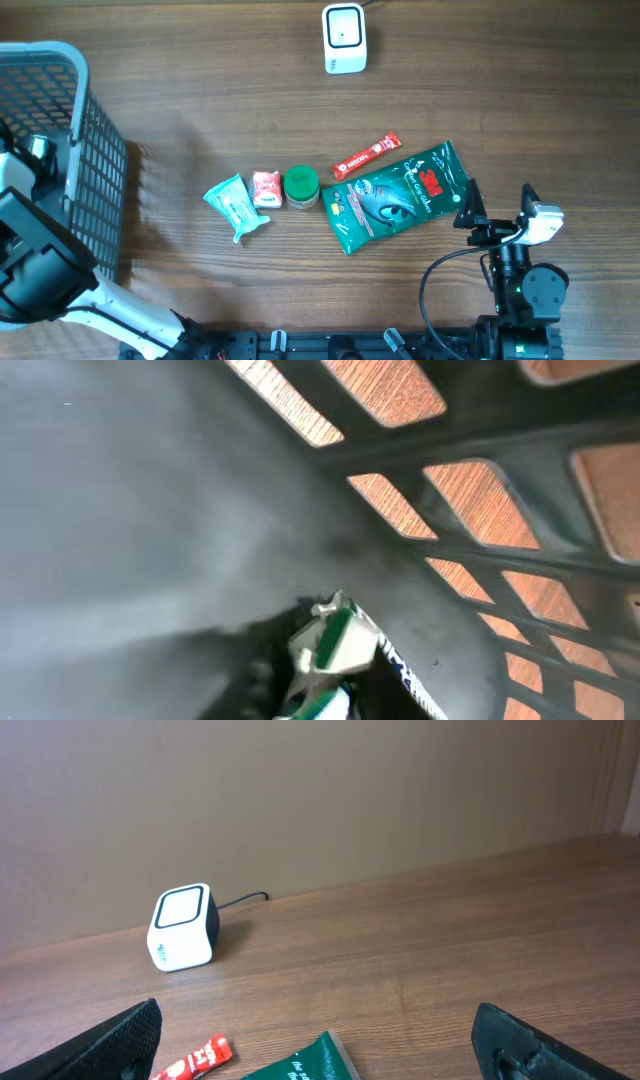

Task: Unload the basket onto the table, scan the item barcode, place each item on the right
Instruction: 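Reach the left gripper back into the basket toward the white-green box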

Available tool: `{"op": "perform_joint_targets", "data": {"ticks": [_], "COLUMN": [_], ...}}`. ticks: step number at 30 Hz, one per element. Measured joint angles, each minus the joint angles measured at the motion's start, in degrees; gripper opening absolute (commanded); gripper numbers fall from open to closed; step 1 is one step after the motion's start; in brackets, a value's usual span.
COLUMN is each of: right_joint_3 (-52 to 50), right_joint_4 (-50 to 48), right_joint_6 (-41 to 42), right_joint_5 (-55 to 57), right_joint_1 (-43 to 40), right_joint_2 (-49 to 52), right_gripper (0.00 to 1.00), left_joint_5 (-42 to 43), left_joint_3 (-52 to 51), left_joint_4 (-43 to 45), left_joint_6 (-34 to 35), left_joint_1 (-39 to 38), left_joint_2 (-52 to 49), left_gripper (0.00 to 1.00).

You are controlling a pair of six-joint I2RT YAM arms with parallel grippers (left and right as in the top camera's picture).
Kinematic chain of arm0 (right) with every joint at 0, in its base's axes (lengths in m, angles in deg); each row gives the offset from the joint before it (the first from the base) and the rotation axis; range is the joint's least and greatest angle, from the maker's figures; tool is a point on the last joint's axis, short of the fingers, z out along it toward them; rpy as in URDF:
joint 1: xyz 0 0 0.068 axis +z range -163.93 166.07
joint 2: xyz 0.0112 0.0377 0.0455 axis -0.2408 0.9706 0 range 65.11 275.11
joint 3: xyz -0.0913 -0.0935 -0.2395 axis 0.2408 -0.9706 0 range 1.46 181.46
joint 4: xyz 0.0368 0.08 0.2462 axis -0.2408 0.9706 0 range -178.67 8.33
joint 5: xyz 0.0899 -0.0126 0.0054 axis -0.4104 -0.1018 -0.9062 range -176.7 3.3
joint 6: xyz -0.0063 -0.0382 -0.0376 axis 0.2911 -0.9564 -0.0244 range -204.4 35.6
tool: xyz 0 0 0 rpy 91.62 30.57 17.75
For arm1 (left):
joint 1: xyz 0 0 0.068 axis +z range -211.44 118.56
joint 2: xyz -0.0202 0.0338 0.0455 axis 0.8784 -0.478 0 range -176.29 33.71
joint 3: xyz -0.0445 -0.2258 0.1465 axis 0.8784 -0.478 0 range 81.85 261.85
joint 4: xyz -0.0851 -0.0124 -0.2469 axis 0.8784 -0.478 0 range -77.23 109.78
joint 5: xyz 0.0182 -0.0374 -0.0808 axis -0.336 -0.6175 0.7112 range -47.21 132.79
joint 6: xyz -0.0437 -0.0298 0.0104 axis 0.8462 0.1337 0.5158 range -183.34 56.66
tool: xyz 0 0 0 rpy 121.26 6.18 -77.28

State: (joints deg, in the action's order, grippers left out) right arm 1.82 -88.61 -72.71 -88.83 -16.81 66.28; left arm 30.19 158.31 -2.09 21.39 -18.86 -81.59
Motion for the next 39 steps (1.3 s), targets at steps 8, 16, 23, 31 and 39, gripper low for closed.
{"op": "perform_joint_targets", "data": {"ticks": [8,16,23,31,39], "right_joint_3": [0.0,0.0,0.0,0.0,0.0], "right_joint_4": [0.0,0.0,0.0,0.0,0.0], "right_joint_6": [0.0,0.0,0.0,0.0,0.0], "right_joint_5": [0.0,0.0,0.0,0.0,0.0], "right_joint_1": [0.0,0.0,0.0,0.0,0.0], "right_joint_2": [0.0,0.0,0.0,0.0,0.0], "right_gripper": [1.0,1.0,1.0,0.99,1.0], "left_joint_5": [1.2,3.1,-1.1,2.9,2.4], "left_joint_3": [0.4,-0.4,-0.4,-0.4,-0.4], "left_joint_4": [-2.3,-16.2,-25.7,-23.1,-20.5], "left_joint_6": [-0.7,-1.3,-1.6,-1.7,-1.4], "left_joint_1": [-0.2,-0.5,-0.2,-3.4,-11.0], "left_joint_2": [0.3,7.5,11.7,11.7,7.8], "left_gripper": [0.04,0.11,0.96,1.0,0.91]}}
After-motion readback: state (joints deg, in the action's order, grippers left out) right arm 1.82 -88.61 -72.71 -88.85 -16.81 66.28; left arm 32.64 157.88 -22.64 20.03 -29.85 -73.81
